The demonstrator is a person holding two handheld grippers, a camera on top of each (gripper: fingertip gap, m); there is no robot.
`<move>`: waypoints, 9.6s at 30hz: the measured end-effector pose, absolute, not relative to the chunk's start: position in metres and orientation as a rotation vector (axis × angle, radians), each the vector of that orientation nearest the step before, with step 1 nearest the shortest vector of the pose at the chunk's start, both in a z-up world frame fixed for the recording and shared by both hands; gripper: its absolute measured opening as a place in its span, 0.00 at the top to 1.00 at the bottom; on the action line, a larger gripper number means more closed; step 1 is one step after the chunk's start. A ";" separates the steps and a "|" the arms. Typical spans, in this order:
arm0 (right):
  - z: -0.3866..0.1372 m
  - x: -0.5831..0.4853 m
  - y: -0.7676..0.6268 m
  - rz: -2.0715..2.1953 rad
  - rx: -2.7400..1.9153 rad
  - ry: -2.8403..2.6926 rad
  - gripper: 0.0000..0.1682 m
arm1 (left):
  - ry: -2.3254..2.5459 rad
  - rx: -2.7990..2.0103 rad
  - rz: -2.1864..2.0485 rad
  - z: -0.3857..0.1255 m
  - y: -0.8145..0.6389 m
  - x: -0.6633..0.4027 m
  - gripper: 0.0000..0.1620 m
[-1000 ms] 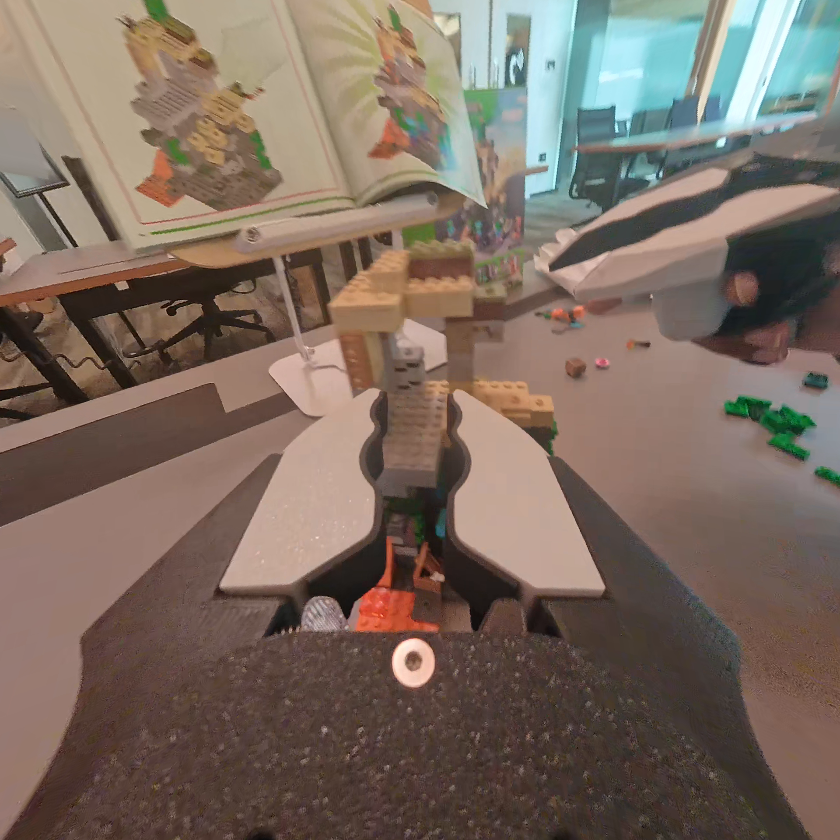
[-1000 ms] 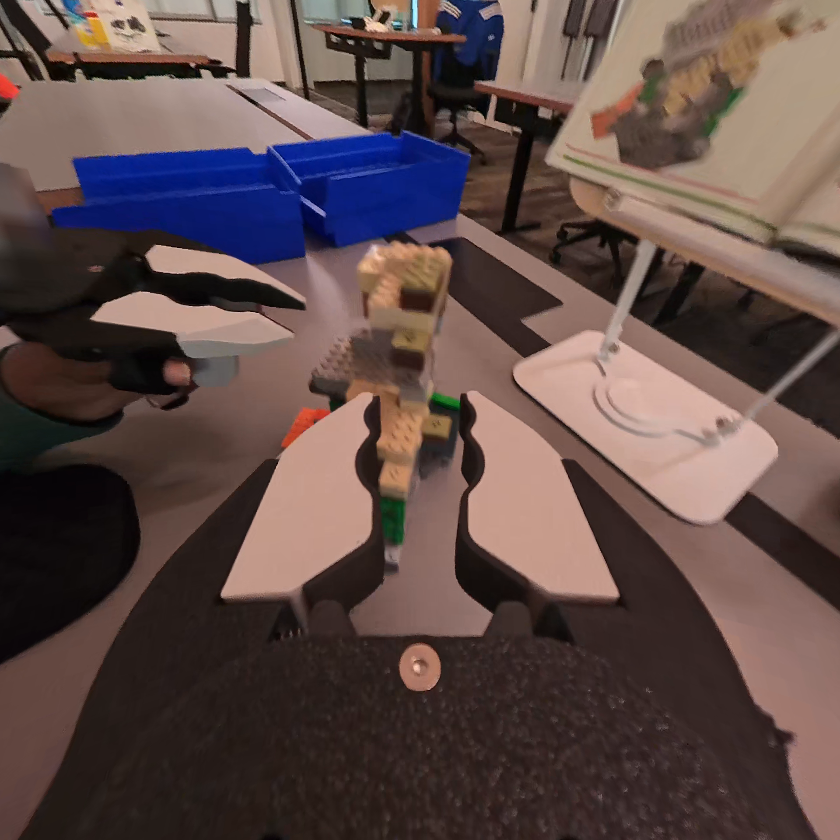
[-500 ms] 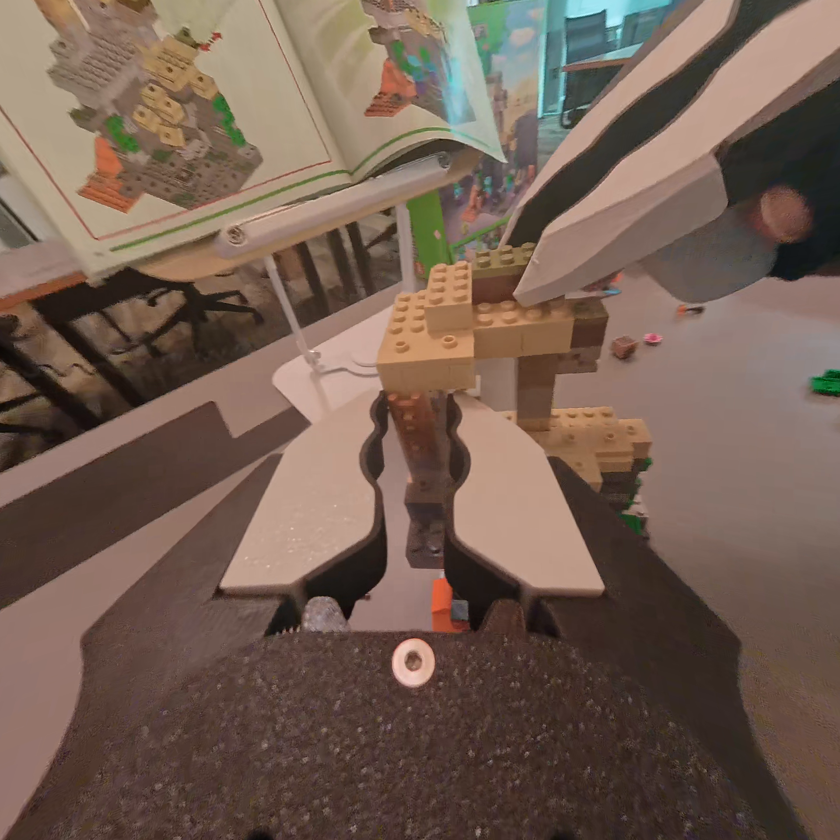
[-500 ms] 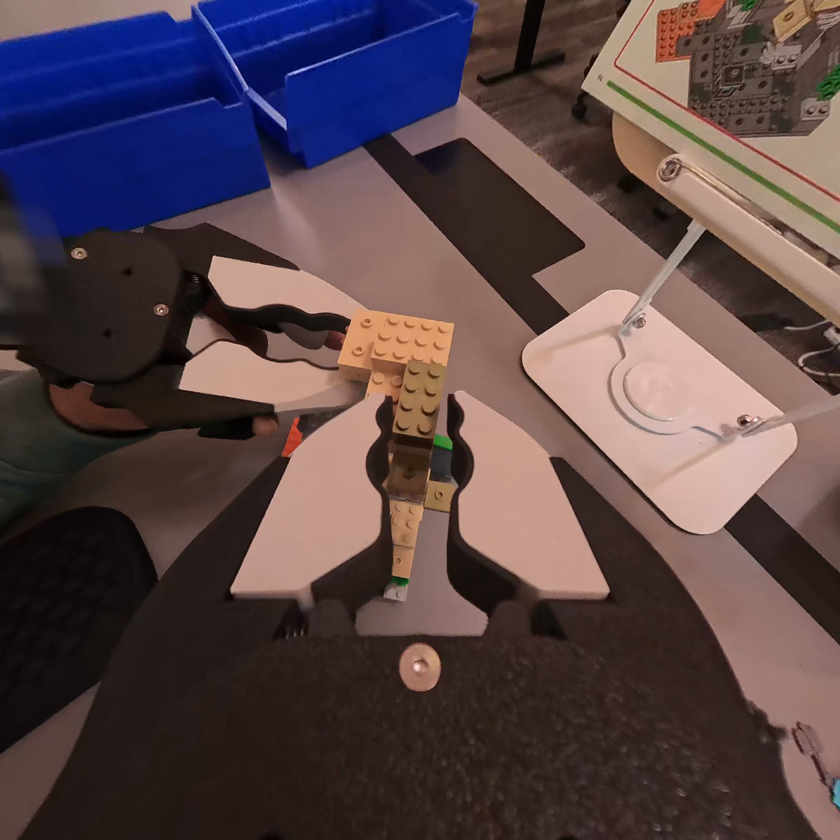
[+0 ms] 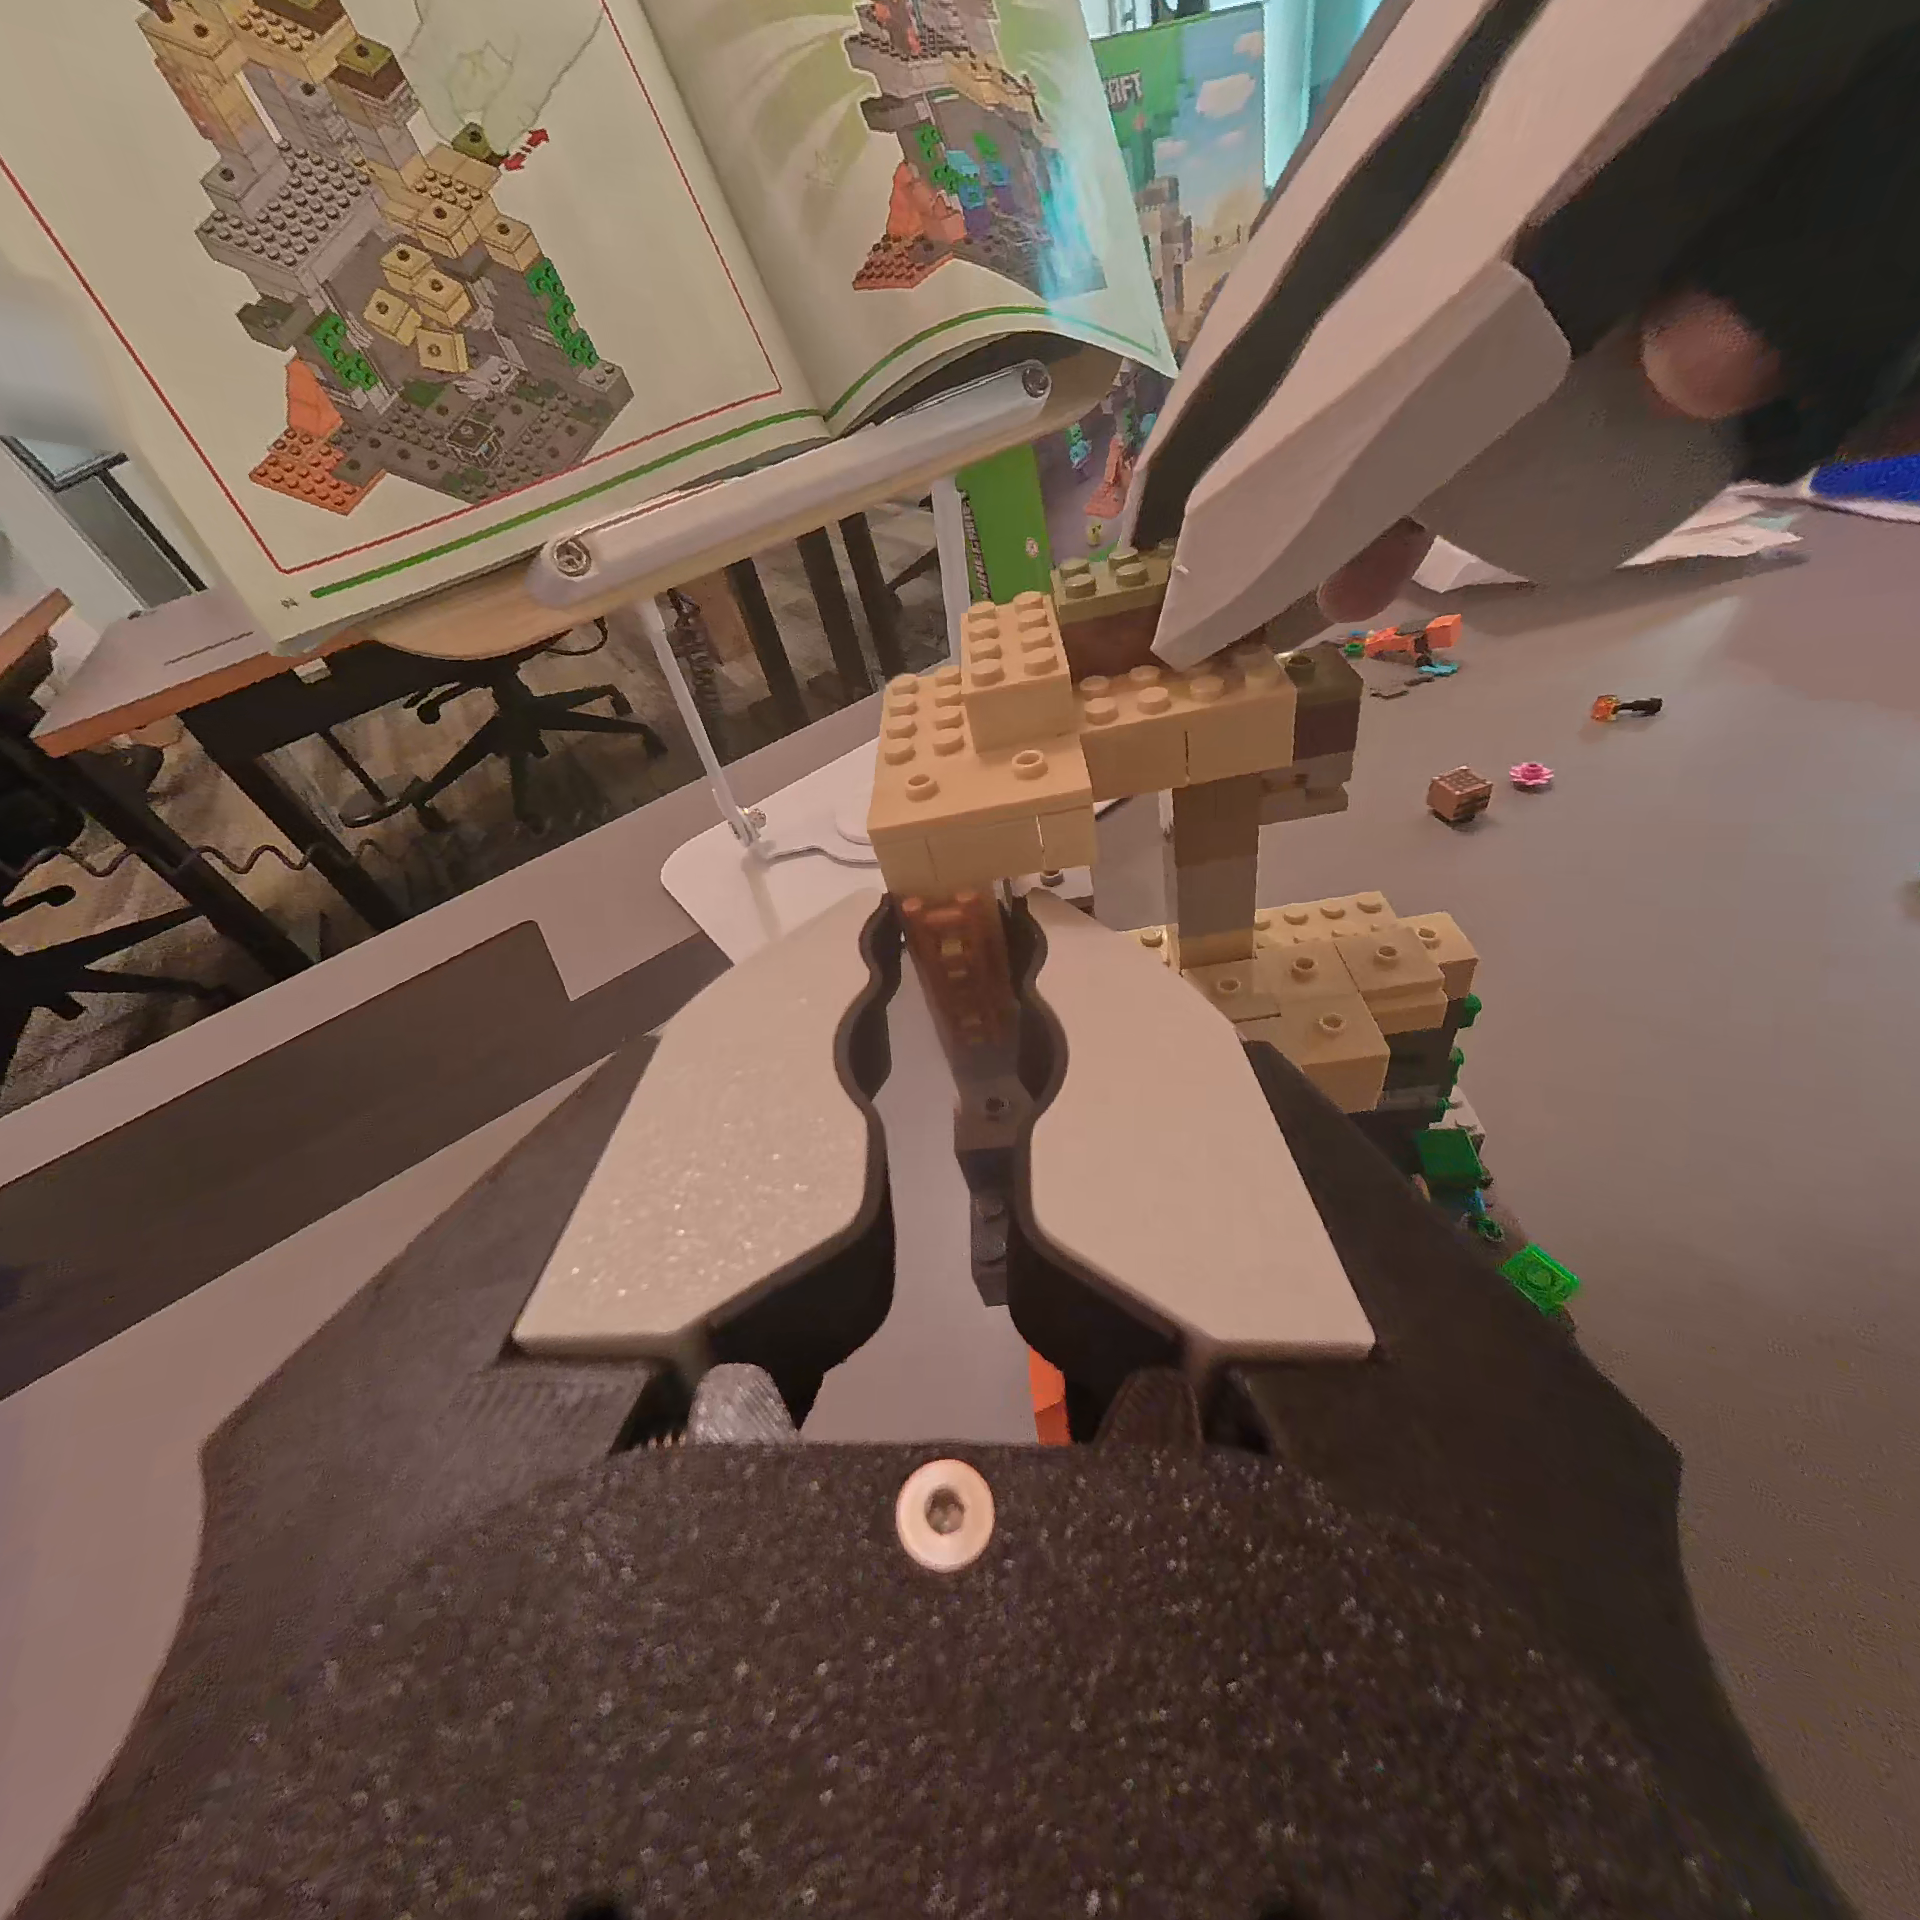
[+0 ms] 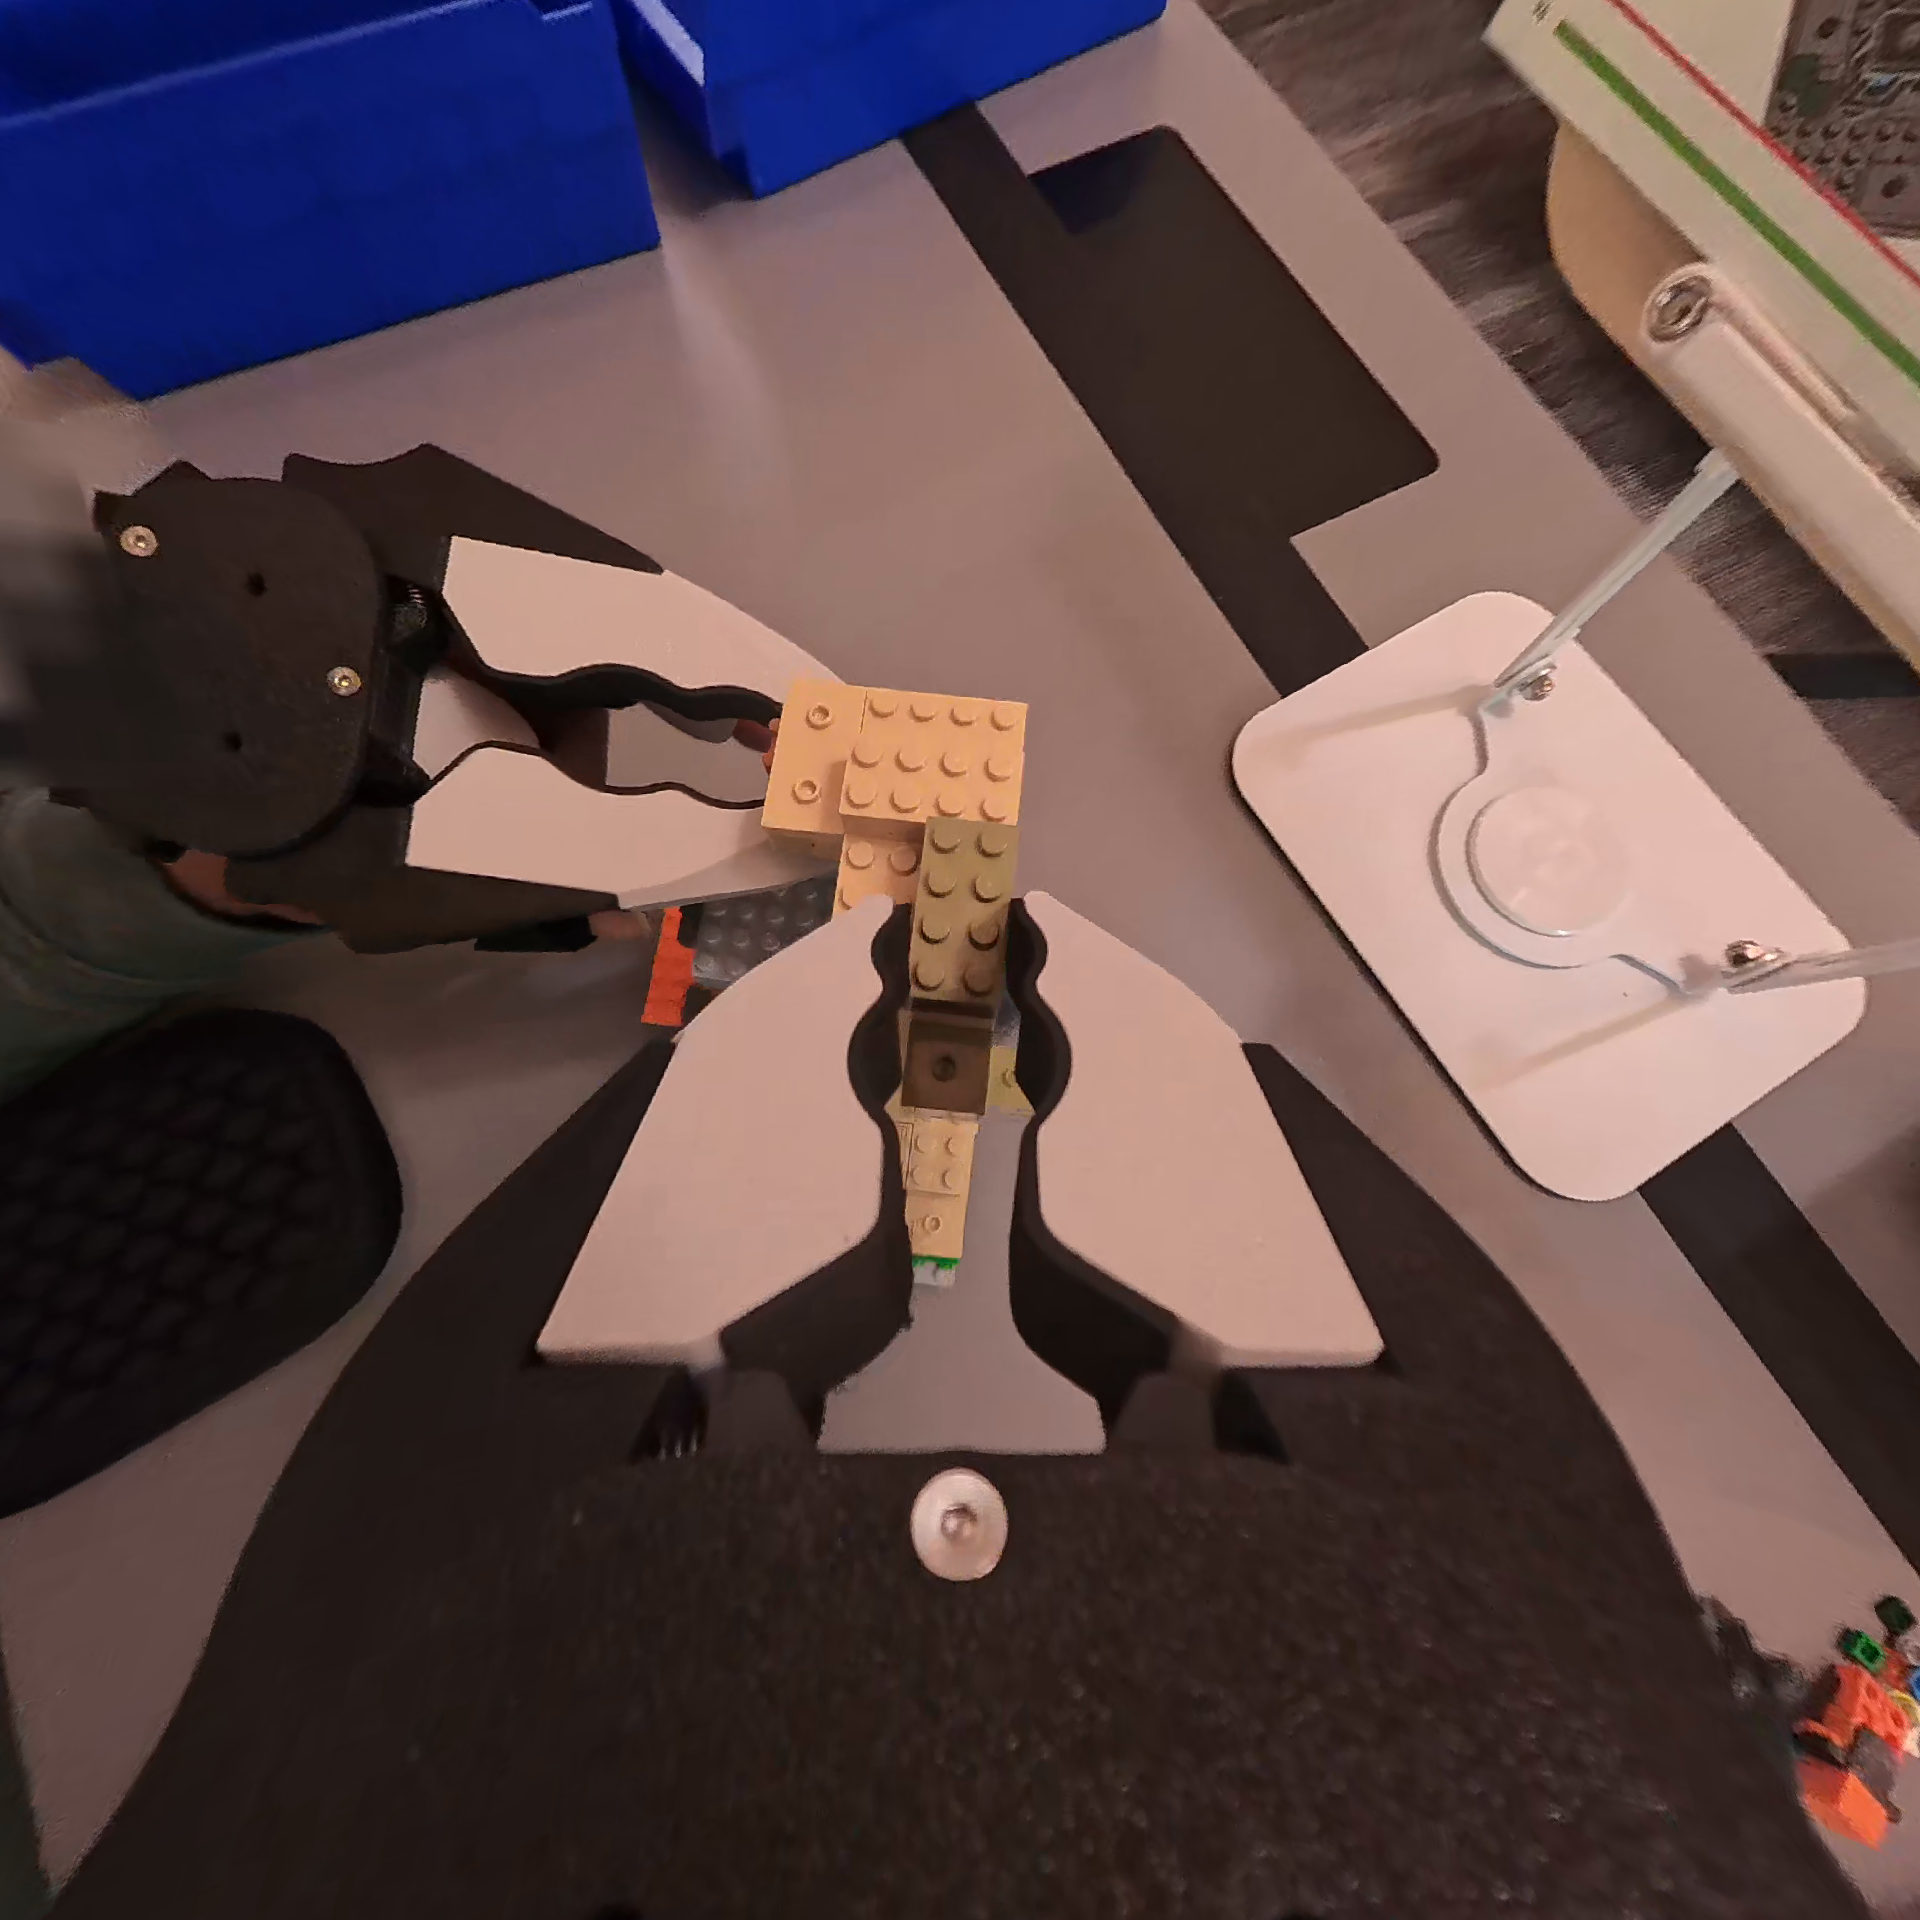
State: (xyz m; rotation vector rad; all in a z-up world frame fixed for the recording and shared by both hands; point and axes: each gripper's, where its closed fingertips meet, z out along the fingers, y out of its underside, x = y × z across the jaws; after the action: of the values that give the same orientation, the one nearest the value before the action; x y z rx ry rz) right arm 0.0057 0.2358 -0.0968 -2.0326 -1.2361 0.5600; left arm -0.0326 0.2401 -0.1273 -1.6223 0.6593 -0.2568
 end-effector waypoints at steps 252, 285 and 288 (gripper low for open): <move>-0.158 0.075 0.034 1.226 -1.431 -1.335 0.90 | 1.355 -1.356 -1.215 -0.154 0.034 0.081 0.90; -0.187 0.078 0.032 0.858 -1.533 -1.375 0.90 | 1.499 -1.400 -1.011 -0.183 0.031 0.085 0.89; -0.184 0.077 0.025 0.935 -1.548 -1.380 0.90 | 1.575 -1.305 -0.908 -0.182 0.024 0.085 0.89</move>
State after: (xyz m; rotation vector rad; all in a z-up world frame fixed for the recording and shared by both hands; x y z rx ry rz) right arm 0.0772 0.0246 -0.1844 -1.5480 -1.3804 0.9349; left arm 0.0846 0.0244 -0.1818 -1.3055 1.5749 -0.9075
